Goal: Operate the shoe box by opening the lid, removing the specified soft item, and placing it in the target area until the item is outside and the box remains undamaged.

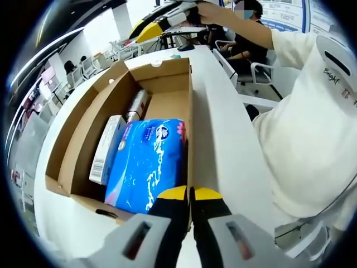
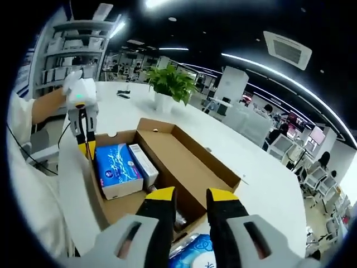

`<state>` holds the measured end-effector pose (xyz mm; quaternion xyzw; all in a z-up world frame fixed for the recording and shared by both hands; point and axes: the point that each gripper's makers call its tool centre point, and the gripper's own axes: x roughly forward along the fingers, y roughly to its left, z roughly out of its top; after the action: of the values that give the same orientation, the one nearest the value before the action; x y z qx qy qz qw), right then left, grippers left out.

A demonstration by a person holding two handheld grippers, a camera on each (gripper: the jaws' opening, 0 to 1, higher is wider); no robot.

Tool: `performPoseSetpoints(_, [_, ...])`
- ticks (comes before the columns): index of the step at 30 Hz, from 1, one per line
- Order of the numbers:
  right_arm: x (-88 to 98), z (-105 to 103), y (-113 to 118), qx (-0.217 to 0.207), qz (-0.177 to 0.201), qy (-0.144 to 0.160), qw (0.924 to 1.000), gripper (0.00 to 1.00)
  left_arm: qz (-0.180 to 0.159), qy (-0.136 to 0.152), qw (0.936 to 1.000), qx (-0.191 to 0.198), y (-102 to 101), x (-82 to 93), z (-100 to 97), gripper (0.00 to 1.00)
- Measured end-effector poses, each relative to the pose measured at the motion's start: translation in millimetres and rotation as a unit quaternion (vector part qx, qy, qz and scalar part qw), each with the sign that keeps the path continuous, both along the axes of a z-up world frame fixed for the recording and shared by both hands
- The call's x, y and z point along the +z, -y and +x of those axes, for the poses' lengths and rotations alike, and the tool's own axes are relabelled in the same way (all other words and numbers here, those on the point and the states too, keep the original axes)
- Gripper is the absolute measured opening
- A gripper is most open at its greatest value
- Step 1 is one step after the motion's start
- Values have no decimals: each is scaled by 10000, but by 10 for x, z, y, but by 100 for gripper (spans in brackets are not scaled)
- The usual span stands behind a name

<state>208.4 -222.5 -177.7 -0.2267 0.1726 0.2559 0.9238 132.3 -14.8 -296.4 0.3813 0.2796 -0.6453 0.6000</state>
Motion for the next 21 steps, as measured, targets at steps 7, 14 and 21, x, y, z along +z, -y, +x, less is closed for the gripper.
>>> performPoseSetpoints(7, [-33, 3, -57, 63, -505, 251, 9984, 24, 6, -17, 10000, -3, 7, 0, 3, 1])
performPoseSetpoints(14, [-128, 18, -150, 311, -110, -180, 9993, 24, -3, 16, 10000, 16, 12, -1, 8, 1])
performPoseSetpoints(21, [-420, 79, -141, 465, -1336, -138, 9898, 22, 5, 6, 10000, 16, 2, -6, 113, 1])
